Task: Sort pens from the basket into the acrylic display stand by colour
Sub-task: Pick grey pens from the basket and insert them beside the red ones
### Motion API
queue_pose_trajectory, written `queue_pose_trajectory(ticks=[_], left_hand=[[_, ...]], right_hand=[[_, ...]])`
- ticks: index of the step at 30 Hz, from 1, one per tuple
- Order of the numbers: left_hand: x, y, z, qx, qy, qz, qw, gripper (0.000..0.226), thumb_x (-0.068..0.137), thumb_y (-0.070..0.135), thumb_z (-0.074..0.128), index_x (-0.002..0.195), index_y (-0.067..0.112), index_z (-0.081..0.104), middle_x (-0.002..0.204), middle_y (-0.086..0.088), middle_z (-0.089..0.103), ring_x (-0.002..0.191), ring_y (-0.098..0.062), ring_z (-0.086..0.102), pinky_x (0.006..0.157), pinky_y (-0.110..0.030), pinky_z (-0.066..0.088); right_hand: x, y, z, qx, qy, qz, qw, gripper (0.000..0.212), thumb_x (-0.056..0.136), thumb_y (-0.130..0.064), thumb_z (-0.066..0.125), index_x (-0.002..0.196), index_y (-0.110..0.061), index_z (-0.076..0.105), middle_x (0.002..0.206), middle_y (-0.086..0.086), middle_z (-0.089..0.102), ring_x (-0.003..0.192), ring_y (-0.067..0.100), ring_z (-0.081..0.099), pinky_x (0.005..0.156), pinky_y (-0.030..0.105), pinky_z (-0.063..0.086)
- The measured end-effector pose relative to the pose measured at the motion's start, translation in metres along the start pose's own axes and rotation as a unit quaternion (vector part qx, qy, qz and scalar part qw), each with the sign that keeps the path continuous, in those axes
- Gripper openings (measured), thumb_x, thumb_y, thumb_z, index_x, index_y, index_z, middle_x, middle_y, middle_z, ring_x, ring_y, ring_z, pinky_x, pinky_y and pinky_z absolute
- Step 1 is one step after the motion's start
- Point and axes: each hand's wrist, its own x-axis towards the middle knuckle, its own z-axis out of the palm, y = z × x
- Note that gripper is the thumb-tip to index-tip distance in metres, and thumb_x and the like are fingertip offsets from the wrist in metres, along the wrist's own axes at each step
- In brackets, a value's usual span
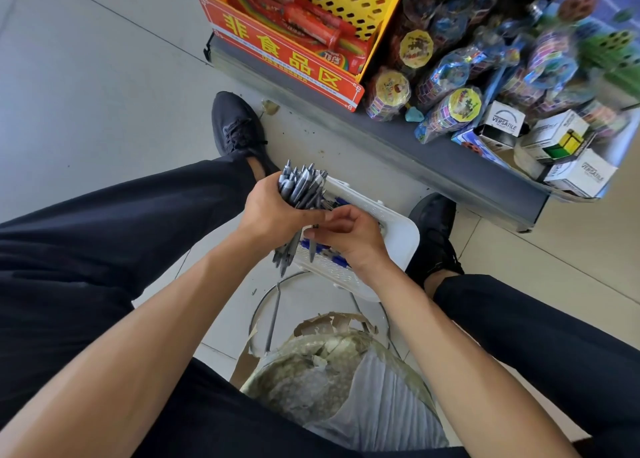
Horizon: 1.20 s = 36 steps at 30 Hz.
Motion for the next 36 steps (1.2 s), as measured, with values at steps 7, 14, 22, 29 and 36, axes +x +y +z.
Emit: queue_pose_trajectory(ticks=[7, 14, 22, 29, 36], left_hand=[[-0.001, 0.005, -0.005, 0.045, -0.06, 0.001, 0.997, 0.03, 0.068, 0.021, 0.092, 0.086, 0.015, 0.069, 0.082, -0.005, 0.074, 0.069, -0.015, 0.066, 0.074, -0.037, 0.059], [0.003, 0.0, -0.005, 0.023, -0.046, 0.003, 0.999, 0.026, 0.071, 0.019, 0.082, 0.083, 0.009, 0.062, 0.071, -0.004, 0.06, 0.064, -0.017, 0.055, 0.066, -0.038, 0.052], [-0.003, 0.027, -0.003, 0.057, -0.036, 0.087, 0.994, 0.031, 0.07, 0.032, 0.078, 0.088, 0.018, 0.057, 0.077, 0.0, 0.061, 0.071, -0.02, 0.056, 0.069, -0.04, 0.051], [-0.015, 0.07, 0.001, 0.032, -0.036, 0.133, 0.99, 0.031, 0.079, 0.02, 0.077, 0.103, 0.012, 0.059, 0.083, -0.004, 0.063, 0.075, -0.02, 0.058, 0.064, -0.035, 0.048], [-0.038, 0.123, 0.005, -0.002, -0.036, 0.208, 0.977, 0.026, 0.082, 0.015, 0.075, 0.103, 0.016, 0.06, 0.082, 0.004, 0.064, 0.073, -0.012, 0.059, 0.062, -0.029, 0.044]], right_hand=[[-0.011, -0.01, -0.001, -0.008, -0.081, -0.022, 0.996, 0.036, 0.063, 0.005, 0.089, 0.084, -0.013, 0.064, 0.089, 0.014, 0.078, 0.091, 0.029, 0.075, 0.099, 0.051, 0.056], [-0.018, -0.02, -0.008, -0.047, -0.101, -0.021, 0.994, 0.033, 0.073, -0.019, 0.086, 0.102, -0.014, 0.07, 0.097, 0.0, 0.078, 0.095, 0.016, 0.073, 0.091, 0.035, 0.057], [-0.032, -0.05, -0.021, -0.104, -0.078, -0.106, 0.986, 0.035, 0.084, -0.028, 0.08, 0.114, -0.017, 0.066, 0.103, 0.021, 0.073, 0.087, 0.017, 0.069, 0.082, 0.03, 0.057], [-0.052, -0.096, -0.041, -0.181, -0.037, -0.183, 0.966, 0.054, 0.072, -0.052, 0.081, 0.118, -0.029, 0.065, 0.09, -0.001, 0.074, 0.087, 0.018, 0.071, 0.091, 0.042, 0.056], [-0.087, -0.143, -0.062, -0.187, 0.007, -0.263, 0.946, 0.044, 0.077, -0.033, 0.084, 0.117, -0.023, 0.067, 0.088, -0.009, 0.069, 0.086, 0.011, 0.066, 0.083, 0.029, 0.054]])
